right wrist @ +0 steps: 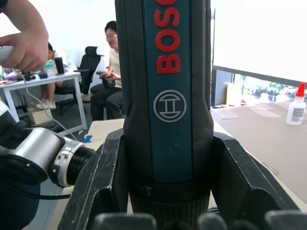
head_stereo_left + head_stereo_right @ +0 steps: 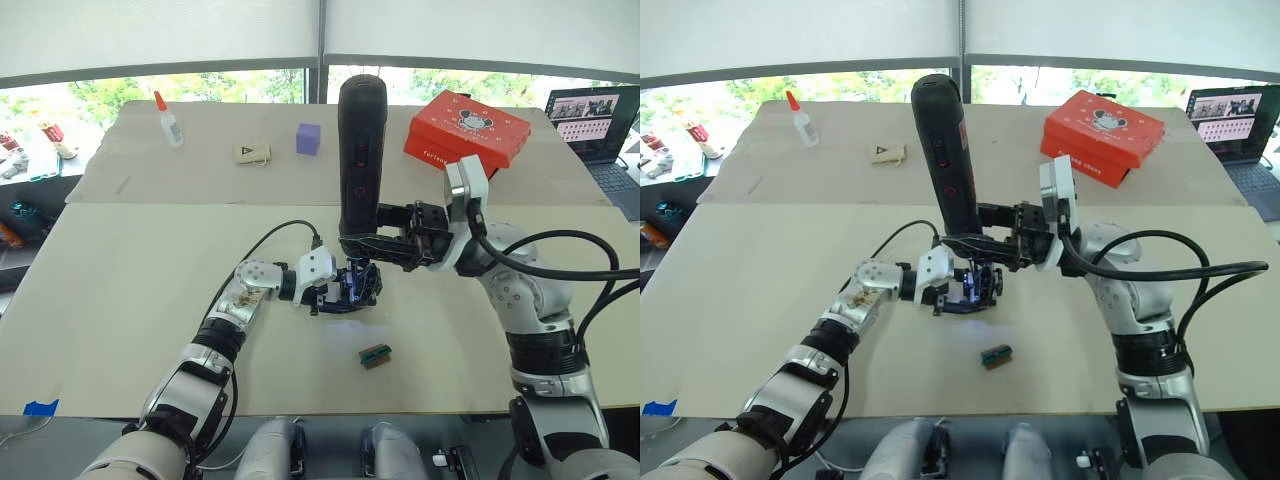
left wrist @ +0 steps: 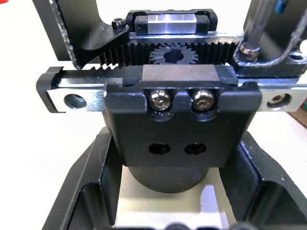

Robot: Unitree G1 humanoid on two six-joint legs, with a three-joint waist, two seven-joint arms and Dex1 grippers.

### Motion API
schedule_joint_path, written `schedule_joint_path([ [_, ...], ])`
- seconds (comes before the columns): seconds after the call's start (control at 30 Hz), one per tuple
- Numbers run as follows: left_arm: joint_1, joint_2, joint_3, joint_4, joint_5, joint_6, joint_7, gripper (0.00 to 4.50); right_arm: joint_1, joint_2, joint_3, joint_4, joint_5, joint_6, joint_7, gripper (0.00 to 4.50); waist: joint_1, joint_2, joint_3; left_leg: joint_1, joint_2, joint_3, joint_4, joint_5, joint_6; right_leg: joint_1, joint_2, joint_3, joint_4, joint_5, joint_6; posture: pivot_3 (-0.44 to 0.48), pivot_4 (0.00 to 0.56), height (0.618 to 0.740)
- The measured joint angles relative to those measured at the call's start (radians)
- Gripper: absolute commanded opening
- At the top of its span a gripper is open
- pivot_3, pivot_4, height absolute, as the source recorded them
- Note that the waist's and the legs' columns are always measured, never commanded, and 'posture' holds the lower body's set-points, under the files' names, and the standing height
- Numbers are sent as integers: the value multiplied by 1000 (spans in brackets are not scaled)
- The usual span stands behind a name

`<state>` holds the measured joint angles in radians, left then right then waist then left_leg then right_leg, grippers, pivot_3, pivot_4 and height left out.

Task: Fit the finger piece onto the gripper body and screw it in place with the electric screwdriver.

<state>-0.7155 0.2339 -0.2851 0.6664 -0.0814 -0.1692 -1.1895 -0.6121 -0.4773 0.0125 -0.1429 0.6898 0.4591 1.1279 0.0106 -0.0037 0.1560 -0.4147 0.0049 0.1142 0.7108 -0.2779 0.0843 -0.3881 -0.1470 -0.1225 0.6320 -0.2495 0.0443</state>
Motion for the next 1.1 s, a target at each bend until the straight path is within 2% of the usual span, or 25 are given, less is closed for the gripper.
schedule_joint_path([
  [0.3,14,5,1,-21,0,-3,0,2302,-102,1,-36,-83,82,77,-72,1936,-2,0,0,-1,0,0,-1,0,0,-1,0,0,-1,0,0,0,150,740],
  [0.53,14,7,1,-23,0,0,2,2302,-100,-1,-40,-142,159,160,-129,1936,-3,0,0,-1,0,0,-1,0,0,-1,0,0,0,0,0,0,150,740],
  [0.67,19,29,1,-21,6,16,3,4244,-102,-2,-46,-142,187,188,-150,1936,-3,0,0,-1,0,0,-1,0,0,-2,0,0,0,0,0,0,150,740],
  [0.7,20,39,7,-22,3,19,1,4500,-103,-3,-51,-142,192,191,-151,1936,-3,0,0,-1,0,0,-2,0,0,-2,0,0,0,0,0,0,150,740],
  [0.93,75,132,35,-130,-22,91,-43,4500,-123,-20,-66,-150,240,227,-148,1936,-5,0,0,-1,0,0,-2,0,0,-2,0,0,-1,0,0,0,150,740],
  [1.1,177,266,75,-358,-85,205,-101,4500,-156,-31,-77,-142,303,271,-151,1936,-9,0,1,-1,1,0,-2,0,0,-2,0,0,-1,0,0,0,150,740],
])
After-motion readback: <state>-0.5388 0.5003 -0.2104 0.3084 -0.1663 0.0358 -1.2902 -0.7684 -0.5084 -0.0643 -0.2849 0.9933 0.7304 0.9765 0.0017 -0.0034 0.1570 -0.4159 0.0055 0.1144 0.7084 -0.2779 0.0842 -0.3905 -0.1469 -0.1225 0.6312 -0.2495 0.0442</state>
